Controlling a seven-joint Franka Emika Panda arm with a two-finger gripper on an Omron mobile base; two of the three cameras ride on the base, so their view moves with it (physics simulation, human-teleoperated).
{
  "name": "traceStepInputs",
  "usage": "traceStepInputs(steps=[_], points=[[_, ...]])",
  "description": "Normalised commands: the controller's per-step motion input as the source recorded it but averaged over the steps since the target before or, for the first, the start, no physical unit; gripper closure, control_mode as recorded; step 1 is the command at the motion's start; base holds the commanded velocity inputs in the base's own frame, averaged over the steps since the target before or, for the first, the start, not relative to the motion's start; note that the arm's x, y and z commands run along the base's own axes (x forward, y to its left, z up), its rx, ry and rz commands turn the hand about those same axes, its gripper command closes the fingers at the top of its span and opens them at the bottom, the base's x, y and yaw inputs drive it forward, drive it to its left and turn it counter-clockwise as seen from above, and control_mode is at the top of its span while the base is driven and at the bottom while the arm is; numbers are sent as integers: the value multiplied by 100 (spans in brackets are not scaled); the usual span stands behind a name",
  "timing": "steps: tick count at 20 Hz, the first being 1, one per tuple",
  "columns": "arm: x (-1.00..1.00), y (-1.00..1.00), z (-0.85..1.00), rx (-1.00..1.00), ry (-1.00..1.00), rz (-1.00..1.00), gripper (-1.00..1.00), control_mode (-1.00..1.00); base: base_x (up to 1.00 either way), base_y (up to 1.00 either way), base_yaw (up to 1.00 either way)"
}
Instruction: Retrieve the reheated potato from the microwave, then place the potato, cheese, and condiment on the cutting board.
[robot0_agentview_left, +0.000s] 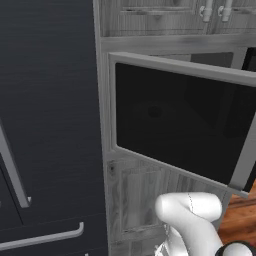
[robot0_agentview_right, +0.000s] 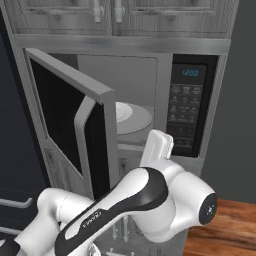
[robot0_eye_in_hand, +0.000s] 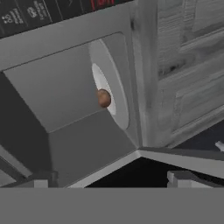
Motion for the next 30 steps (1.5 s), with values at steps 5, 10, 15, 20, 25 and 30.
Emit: traceStepInputs(steps=[5, 10, 15, 20, 25, 30], points=[[29, 6, -4, 7, -5, 13, -100, -100, 0, 0, 0], [6, 11, -1, 1, -8, 22, -100, -100, 0, 0, 0], [-17, 11, 0, 0, -7, 28, -100, -100, 0, 0, 0], [-33, 16, 0, 0, -17, 25, -100, -100, 0, 0, 0], [-28, 27, 3, 0, -18, 21, -100, -100, 0, 0, 0], [-19, 33, 8, 0, -17, 19, -100, -100, 0, 0, 0]])
